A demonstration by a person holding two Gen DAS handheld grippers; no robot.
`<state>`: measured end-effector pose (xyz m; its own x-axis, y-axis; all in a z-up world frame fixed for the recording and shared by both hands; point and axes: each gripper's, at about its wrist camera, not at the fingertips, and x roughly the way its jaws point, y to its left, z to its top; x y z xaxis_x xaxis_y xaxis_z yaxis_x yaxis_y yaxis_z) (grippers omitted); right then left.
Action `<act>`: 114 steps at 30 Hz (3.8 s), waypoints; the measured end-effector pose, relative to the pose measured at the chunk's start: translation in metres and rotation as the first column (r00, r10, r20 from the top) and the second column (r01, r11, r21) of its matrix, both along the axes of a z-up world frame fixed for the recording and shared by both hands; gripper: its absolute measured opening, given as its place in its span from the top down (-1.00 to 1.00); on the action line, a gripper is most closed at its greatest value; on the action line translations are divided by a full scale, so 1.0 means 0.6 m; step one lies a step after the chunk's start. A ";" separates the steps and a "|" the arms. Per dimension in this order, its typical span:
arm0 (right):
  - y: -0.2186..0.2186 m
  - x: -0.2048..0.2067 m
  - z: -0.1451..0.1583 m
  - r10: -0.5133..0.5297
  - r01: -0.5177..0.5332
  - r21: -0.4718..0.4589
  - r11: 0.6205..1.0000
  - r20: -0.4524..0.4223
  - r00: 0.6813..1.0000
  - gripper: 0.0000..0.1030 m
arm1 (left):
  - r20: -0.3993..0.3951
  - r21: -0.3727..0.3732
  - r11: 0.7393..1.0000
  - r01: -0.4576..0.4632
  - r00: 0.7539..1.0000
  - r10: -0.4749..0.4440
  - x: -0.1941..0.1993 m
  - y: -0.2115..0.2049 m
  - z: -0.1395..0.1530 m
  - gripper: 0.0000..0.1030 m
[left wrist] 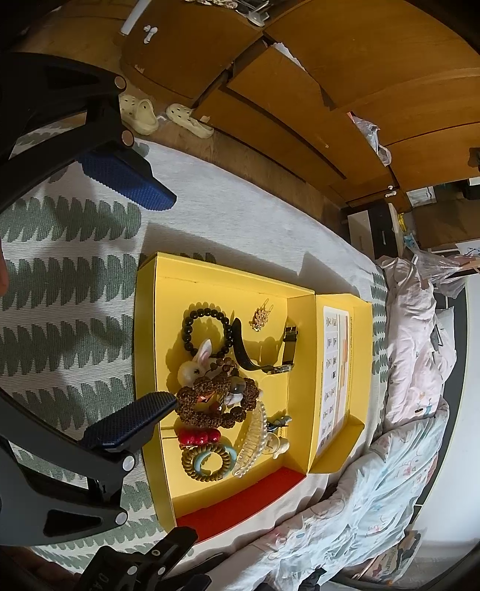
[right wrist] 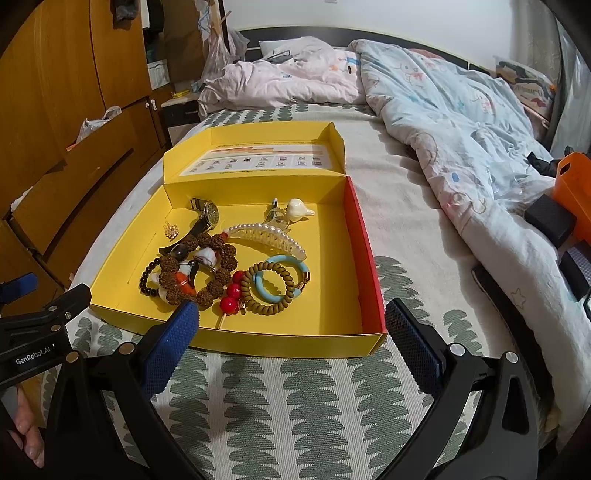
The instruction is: Organize jewelry
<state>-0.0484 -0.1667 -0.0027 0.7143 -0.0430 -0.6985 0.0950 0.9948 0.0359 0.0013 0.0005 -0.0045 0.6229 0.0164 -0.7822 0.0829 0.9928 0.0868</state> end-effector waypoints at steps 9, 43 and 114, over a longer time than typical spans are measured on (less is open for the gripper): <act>0.001 0.000 -0.001 -0.003 0.003 -0.007 1.000 -0.001 1.000 -0.94 | 0.001 0.000 1.000 -0.001 1.000 0.001 0.000 0.000 0.000 -0.89; 0.002 0.096 0.022 0.126 -0.126 -0.010 0.992 0.045 0.991 -0.94 | -0.117 -0.051 0.999 0.007 0.993 -0.012 0.093 0.004 -0.004 -0.89; -0.023 0.226 -0.137 0.201 -0.149 0.159 0.976 -0.398 0.895 0.49 | -0.397 -0.392 0.916 0.090 0.881 -0.257 0.186 -0.058 -0.100 0.37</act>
<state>0.0871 -0.1806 -0.0847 0.3518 0.1600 -0.9223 -0.0476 0.9871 0.1531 0.1129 -0.0344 -0.0647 0.1873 -0.3871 -0.9028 0.2030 0.9145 -0.3500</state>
